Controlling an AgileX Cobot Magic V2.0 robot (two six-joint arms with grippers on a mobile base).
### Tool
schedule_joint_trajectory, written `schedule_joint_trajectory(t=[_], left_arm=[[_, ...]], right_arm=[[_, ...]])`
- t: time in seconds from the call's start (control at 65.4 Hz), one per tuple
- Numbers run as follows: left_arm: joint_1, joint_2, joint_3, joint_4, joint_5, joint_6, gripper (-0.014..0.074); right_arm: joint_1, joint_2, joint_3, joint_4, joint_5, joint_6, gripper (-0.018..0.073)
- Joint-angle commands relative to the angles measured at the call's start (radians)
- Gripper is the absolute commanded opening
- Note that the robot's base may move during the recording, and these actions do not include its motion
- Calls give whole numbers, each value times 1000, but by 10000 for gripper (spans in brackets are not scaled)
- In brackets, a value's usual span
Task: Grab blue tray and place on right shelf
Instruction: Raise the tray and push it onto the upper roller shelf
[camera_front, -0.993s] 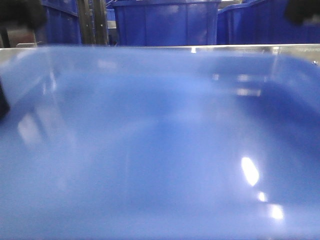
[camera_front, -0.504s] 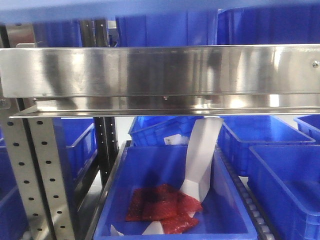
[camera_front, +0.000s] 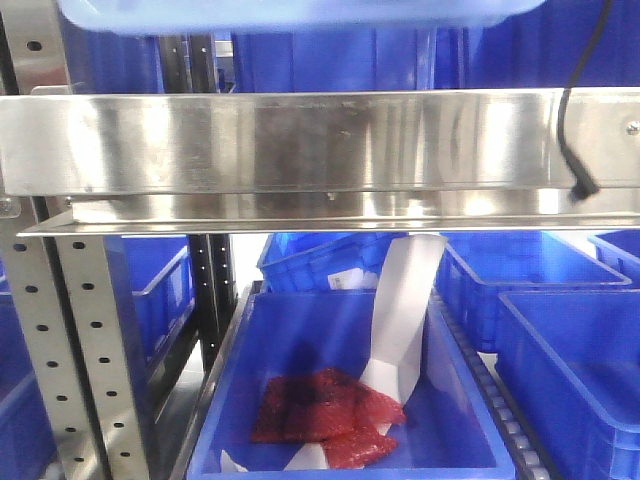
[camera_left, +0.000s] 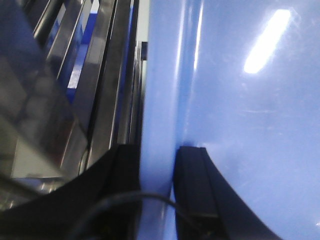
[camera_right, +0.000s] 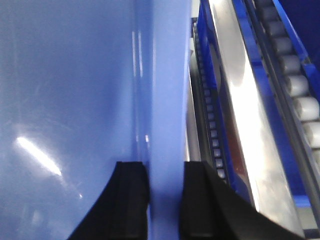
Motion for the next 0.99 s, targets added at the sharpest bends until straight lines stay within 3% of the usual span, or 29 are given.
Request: schedule_joint_trajectory(t=[0.0, 0.275, 0.443, 0.581, 0.734, 0.978], left_arm=[[-13, -17, -43, -48, -152, -19, 55], [-13, 31, -43, -50, -109, -19, 80], [-4, 31, -43, -47, -88, -19, 264], [9, 31, -43, -47, -60, -19, 386], [36, 31, -43, -47, -12, -19, 393], [90, 31, -43, -47, 41, -19, 392]], right_arm=[[10, -22, -40, 47, -147, -8, 158], [10, 22, -40, 42, -152, -8, 158], [10, 46, -40, 41, -142, -8, 174], [10, 46, -40, 19, -140, -8, 315], [10, 48, -40, -35, -109, -8, 503], [-23, 48, -40, -74, -53, -8, 520]])
